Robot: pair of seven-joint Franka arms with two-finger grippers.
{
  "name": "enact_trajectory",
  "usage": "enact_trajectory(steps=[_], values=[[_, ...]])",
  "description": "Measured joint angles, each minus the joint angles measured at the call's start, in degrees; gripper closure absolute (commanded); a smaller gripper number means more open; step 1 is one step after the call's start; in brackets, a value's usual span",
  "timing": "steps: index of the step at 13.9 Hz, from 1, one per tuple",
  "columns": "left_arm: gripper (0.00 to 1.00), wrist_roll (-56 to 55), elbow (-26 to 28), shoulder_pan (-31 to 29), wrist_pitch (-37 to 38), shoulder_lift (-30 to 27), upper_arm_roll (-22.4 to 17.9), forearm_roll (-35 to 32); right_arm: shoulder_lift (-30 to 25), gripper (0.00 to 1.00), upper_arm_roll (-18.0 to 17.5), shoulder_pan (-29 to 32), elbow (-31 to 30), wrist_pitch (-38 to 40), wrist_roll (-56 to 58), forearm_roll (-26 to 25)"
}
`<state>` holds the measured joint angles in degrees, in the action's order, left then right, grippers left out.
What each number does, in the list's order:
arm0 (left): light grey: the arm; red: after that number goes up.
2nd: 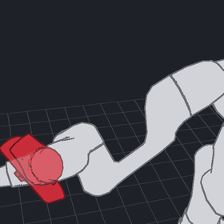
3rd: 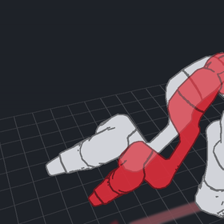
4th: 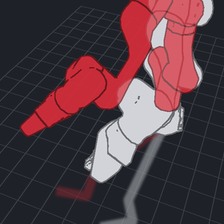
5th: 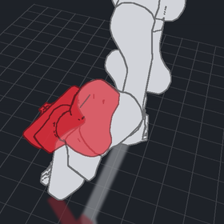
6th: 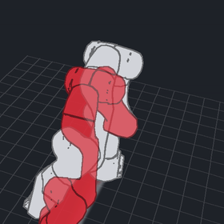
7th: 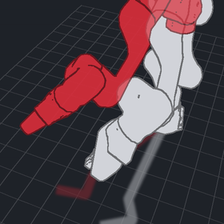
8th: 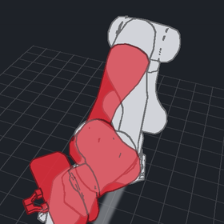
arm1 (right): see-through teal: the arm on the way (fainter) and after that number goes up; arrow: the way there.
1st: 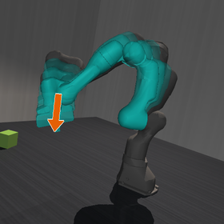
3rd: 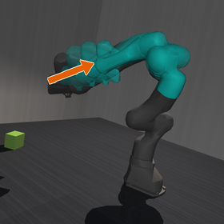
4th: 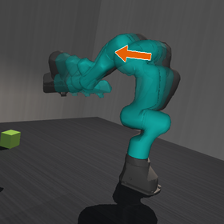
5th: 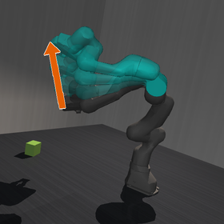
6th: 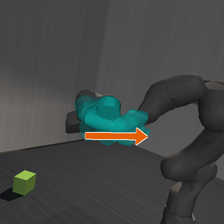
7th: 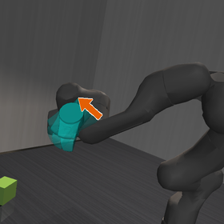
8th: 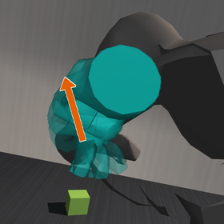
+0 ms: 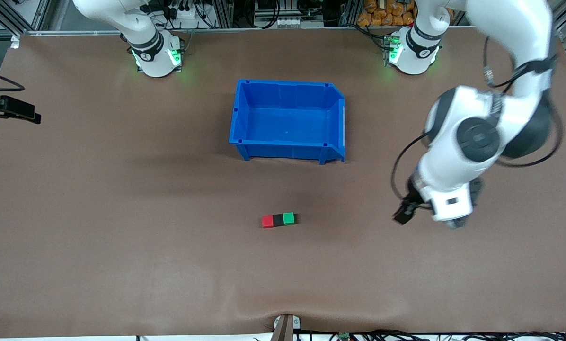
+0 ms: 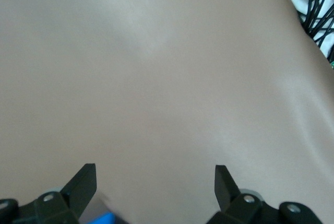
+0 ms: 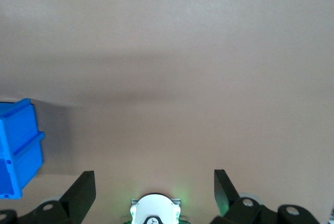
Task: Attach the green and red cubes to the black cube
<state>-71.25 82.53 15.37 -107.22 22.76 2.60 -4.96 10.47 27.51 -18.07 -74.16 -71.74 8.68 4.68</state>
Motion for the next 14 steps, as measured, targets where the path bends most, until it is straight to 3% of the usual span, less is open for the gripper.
enact_trajectory(steps=[2,3,7,9,11,14], values=[[0.00,7.30,3.89,-2.91,0.00,-4.47,0.03,0.02,-0.84,0.00,-9.86,9.85,-0.24,-1.01,0.04,-0.09],[0.00,10.72,5.48,-3.94,0.00,-6.14,0.05,0.03,-1.59,0.00,-11.64,11.61,-1.12,-2.18,0.04,-0.12],[0.00,25.29,10.15,-6.81,0.00,-11.11,0.10,0.71,-7.86,0.00,-13.27,12.62,-10.53,-8.04,0.04,-0.75],[0.00,34.66,10.99,-8.83,1.13,-12.81,0.08,2.37,-10.70,0.00,-16.23,14.55,-14.37,-9.90,0.04,-1.65],[0.00,45.28,11.09,-11.25,3.01,-14.04,0.08,3.86,-11.92,0.00,-19.90,17.19,-15.75,-10.59,0.01,-2.64],[0.00,55.38,10.41,-12.99,5.62,-15.34,0.08,4.75,-11.98,0.00,-20.93,18.20,-15.78,-10.84,0.01,-2.96]])
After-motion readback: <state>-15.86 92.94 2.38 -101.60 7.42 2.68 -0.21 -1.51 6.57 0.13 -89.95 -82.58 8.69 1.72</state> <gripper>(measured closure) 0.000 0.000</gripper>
